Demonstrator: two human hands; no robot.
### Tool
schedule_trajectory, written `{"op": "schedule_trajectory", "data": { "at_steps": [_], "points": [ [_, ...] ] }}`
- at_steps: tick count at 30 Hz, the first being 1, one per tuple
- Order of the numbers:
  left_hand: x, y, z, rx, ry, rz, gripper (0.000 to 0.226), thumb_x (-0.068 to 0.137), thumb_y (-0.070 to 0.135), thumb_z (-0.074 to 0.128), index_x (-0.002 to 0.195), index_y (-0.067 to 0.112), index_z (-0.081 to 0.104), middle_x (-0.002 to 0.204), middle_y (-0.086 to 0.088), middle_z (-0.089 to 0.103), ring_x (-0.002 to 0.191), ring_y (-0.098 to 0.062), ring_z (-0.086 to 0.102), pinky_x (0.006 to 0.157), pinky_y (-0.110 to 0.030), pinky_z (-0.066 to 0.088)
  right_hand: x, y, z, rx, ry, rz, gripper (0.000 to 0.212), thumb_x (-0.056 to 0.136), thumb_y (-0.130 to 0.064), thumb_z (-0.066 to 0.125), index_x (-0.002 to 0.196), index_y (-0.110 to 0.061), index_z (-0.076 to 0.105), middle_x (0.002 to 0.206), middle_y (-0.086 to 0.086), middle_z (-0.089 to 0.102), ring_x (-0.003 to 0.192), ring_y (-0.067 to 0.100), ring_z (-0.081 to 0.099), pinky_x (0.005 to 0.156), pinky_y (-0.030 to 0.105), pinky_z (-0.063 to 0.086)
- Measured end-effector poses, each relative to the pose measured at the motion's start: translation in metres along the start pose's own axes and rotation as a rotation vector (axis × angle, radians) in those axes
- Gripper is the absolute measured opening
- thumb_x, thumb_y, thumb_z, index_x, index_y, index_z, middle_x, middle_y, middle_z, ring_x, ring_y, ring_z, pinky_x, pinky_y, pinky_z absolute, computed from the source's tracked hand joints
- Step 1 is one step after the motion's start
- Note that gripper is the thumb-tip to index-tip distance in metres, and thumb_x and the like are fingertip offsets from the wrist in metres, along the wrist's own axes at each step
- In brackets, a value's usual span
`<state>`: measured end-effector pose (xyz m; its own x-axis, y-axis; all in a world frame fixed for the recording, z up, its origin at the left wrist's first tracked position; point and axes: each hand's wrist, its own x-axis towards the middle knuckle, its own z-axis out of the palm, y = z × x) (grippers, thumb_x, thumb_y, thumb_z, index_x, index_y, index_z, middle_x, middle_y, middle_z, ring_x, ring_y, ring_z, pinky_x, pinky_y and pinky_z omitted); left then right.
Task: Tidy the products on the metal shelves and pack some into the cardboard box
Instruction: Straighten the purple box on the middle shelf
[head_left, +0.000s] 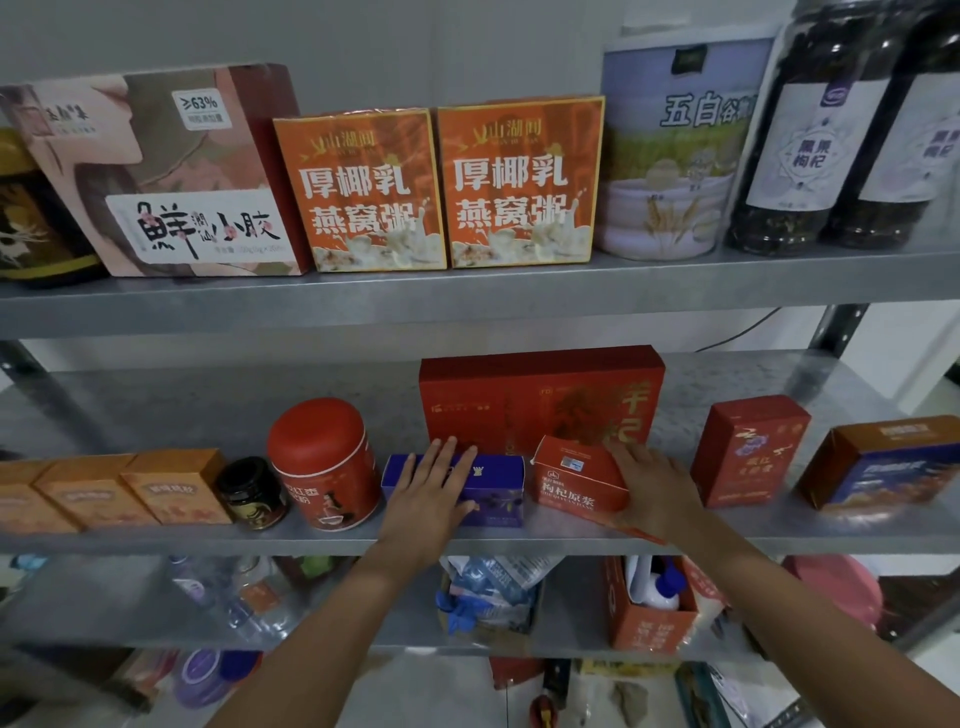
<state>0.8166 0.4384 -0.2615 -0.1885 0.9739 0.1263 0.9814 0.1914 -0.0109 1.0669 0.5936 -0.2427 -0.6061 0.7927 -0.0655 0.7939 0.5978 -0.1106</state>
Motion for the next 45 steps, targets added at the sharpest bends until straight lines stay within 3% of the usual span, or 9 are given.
{"op": "schedule_trajectory", "data": {
  "at_steps": [3,14,22,29,33,36,38,41,45],
  "points": [
    [-0.001,0.000,-0.001,-0.031,-0.006,-0.022,0.070,0.102,0.047,0.037,0.155,0.027,-0.003,0.165,-0.003,-0.001,0.151,-0.021,-0.006,0.112,-0.034,-0.015,-0.006,0.006,0.003,0.035,0.039,0.041,0.099,0.071,-0.059,0.073,0.149,-0.027,0.020,0.145,0.002,0.042,0.130,0.024,0.044,0.109,0.040,0.033],
    [0.003,0.002,-0.012,-0.027,-0.112,-0.030,0.066,0.102,0.040,0.041,0.156,0.024,0.005,0.162,-0.004,0.014,0.150,-0.022,0.007,0.121,-0.041,0.004,-0.015,0.009,0.002,0.058,0.039,0.036,0.097,0.071,-0.046,0.078,0.148,-0.033,0.021,0.142,0.001,0.047,0.129,0.022,0.046,0.107,0.040,0.034],
    [0.002,-0.001,-0.007,-0.064,-0.157,-0.021,0.075,0.100,0.048,0.042,0.156,0.025,-0.003,0.165,-0.004,-0.001,0.151,-0.022,-0.006,0.120,-0.042,-0.003,-0.024,0.009,0.002,0.121,0.107,0.005,0.092,0.069,-0.039,0.081,0.145,-0.035,0.028,0.141,-0.003,0.050,0.128,0.019,0.047,0.107,0.037,0.032],
    [0.005,-0.002,-0.013,-0.030,-0.074,0.000,0.065,0.101,0.041,0.044,0.155,0.023,0.013,0.155,-0.004,0.028,0.143,-0.022,0.023,0.117,-0.038,0.017,-0.030,0.016,0.004,0.182,0.095,0.013,0.094,0.067,-0.037,0.083,0.144,-0.039,0.029,0.139,-0.003,0.052,0.127,0.021,0.048,0.108,0.042,0.034],
    [0.006,-0.008,-0.023,-0.093,-0.148,0.045,0.063,0.101,0.045,0.042,0.155,0.024,0.017,0.152,-0.006,0.031,0.138,-0.024,0.027,0.112,-0.036,0.025,-0.029,0.019,0.006,0.133,0.107,0.032,0.095,0.067,-0.040,0.083,0.146,-0.034,0.030,0.136,-0.001,0.055,0.125,0.020,0.050,0.106,0.041,0.037],
    [0.007,-0.013,-0.035,-0.468,-0.300,0.071,0.045,0.103,0.039,0.041,0.145,0.021,0.041,0.141,-0.010,0.050,0.127,-0.027,0.046,0.105,-0.036,0.037,-0.026,0.021,0.008,0.085,0.098,0.031,0.094,0.069,-0.042,0.081,0.146,-0.033,0.029,0.135,-0.001,0.055,0.124,0.020,0.050,0.106,0.039,0.036],
    [0.004,-0.011,-0.043,-0.877,-0.376,-0.027,0.033,0.103,0.036,0.042,0.123,0.016,0.058,0.111,-0.010,0.067,0.100,-0.025,0.065,0.095,-0.040,0.050,-0.024,0.020,0.008,0.050,0.067,0.041,0.094,0.070,-0.042,0.080,0.147,-0.031,0.027,0.135,-0.001,0.054,0.125,0.020,0.049,0.108,0.039,0.034],
    [-0.001,-0.008,-0.060,-1.189,-0.483,-0.211,0.044,0.101,0.046,0.039,0.113,0.010,0.062,0.090,-0.007,0.072,0.076,-0.017,0.070,0.078,-0.037,0.059,-0.023,0.018,0.006,0.001,0.045,0.055,0.094,0.073,-0.042,0.079,0.147,-0.025,0.024,0.136,0.001,0.051,0.127,0.022,0.047,0.110,0.040,0.030],
    [-0.004,-0.007,-0.073,-1.389,-0.558,-0.312,0.045,0.097,0.054,0.039,0.103,0.016,0.062,0.079,-0.002,0.074,0.070,-0.015,0.072,0.064,-0.028,0.058,-0.024,0.015,0.003,-0.049,0.042,0.054,0.092,0.076,-0.043,0.076,0.147,-0.021,0.023,0.138,0.003,0.049,0.129,0.022,0.045,0.112,0.039,0.027]
  ]
}}
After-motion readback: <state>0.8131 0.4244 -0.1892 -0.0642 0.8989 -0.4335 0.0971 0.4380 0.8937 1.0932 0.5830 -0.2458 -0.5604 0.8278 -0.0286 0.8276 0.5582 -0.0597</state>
